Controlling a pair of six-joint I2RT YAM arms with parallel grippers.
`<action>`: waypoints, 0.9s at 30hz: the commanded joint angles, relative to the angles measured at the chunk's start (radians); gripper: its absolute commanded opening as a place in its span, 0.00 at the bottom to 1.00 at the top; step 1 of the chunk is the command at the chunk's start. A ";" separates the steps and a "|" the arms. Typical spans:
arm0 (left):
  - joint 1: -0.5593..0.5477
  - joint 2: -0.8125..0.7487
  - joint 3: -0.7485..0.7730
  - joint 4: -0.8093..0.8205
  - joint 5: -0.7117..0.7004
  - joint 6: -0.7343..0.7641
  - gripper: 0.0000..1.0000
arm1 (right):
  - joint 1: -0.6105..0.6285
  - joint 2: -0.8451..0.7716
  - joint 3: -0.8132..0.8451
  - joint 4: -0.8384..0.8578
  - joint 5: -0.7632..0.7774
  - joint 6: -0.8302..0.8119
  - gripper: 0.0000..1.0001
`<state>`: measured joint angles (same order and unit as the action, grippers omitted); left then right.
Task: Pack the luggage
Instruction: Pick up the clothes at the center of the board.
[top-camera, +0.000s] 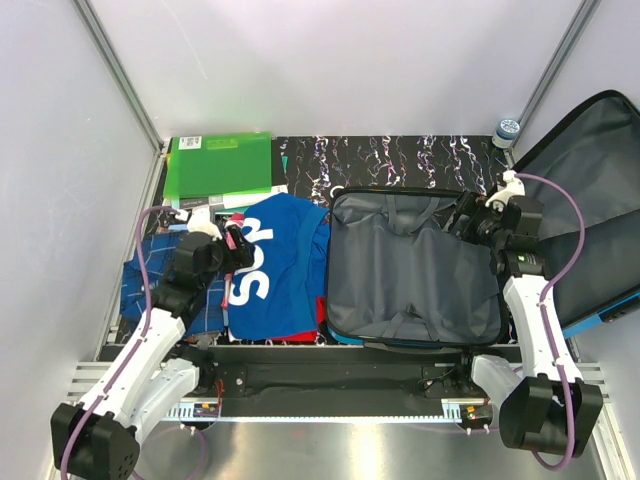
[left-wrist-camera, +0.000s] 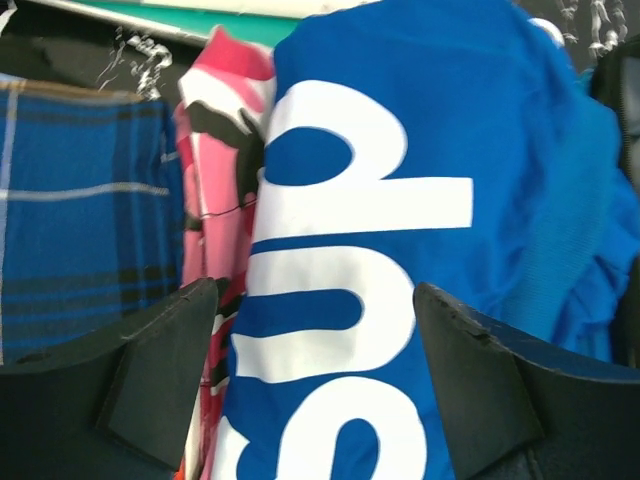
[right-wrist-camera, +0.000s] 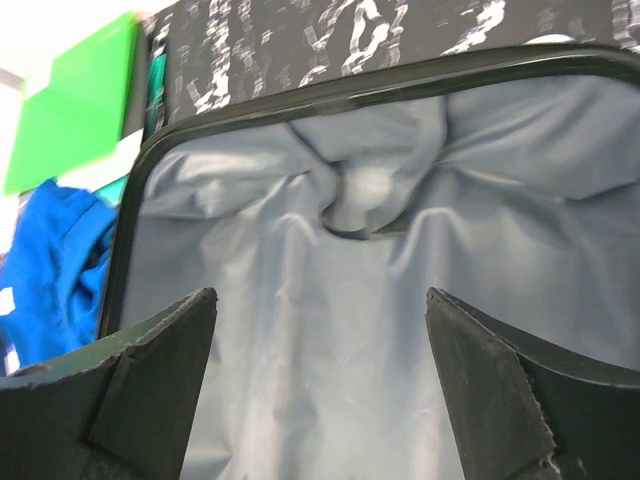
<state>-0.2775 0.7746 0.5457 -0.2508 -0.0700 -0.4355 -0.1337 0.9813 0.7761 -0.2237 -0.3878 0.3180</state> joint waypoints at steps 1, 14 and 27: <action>-0.002 0.003 -0.038 0.111 -0.057 -0.025 0.80 | -0.001 0.022 0.046 0.033 -0.132 -0.001 0.91; 0.106 0.207 -0.096 0.290 0.145 -0.037 0.59 | -0.001 0.030 0.038 0.047 -0.158 -0.002 0.89; 0.106 0.212 -0.151 0.401 0.272 -0.060 0.44 | 0.000 0.039 0.038 0.047 -0.161 -0.010 0.89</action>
<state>-0.1699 1.0027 0.4099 0.0517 0.1158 -0.4839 -0.1337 1.0153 0.7811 -0.2073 -0.5182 0.3191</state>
